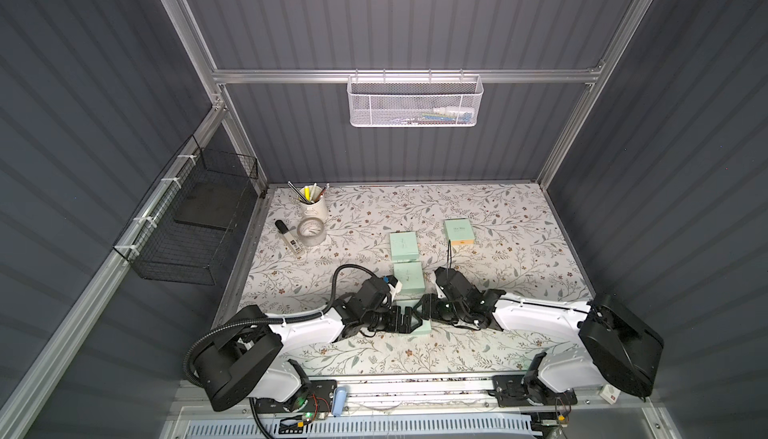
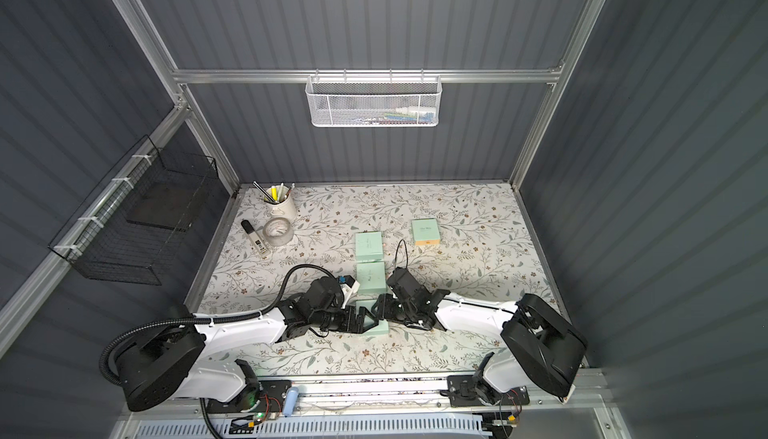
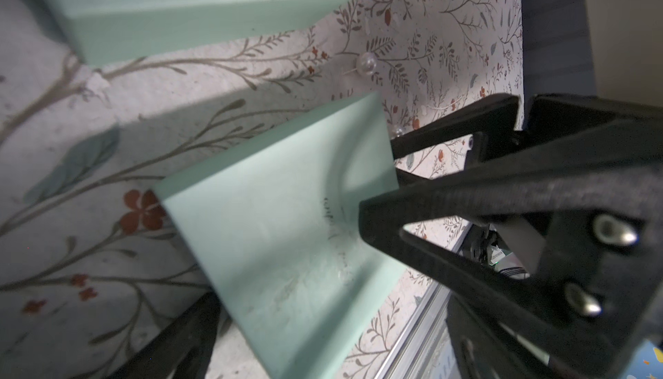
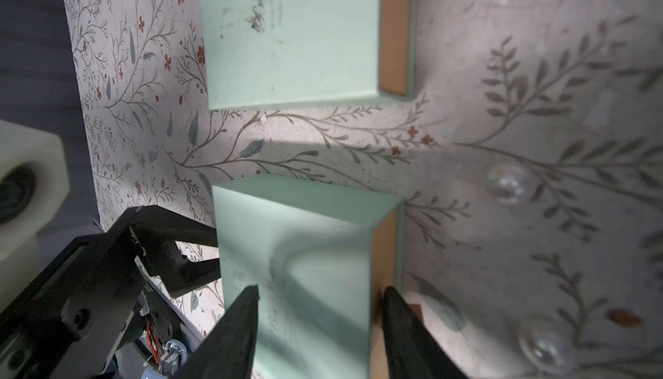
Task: Take out the earrings from the drawer-style jewelry box
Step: Move the jewelry box to the center of the board.
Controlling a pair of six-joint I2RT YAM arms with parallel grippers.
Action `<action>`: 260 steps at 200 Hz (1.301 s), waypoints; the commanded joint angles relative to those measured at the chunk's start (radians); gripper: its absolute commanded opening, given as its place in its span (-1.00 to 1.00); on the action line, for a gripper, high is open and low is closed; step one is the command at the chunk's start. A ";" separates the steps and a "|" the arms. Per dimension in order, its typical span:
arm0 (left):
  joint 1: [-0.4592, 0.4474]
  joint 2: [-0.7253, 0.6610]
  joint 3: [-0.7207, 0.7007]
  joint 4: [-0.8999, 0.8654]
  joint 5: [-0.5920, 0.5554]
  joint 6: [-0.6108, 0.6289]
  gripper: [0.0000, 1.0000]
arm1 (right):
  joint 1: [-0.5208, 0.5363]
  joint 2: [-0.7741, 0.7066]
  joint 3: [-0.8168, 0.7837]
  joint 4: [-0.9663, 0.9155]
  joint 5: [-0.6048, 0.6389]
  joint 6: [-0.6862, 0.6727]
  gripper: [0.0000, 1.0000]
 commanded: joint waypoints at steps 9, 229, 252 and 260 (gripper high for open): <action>-0.006 0.028 0.016 -0.016 0.002 0.008 0.99 | 0.002 -0.020 -0.017 -0.014 -0.002 0.002 0.12; -0.007 -0.084 -0.018 -0.105 -0.121 -0.026 0.99 | -0.006 -0.146 0.033 -0.166 0.090 -0.047 0.21; -0.008 -0.156 -0.013 -0.160 -0.151 -0.019 0.99 | -0.024 -0.195 0.062 -0.208 0.097 -0.072 0.24; -0.008 -0.183 -0.007 -0.189 -0.166 -0.012 1.00 | -0.032 -0.212 0.076 -0.231 0.104 -0.083 0.25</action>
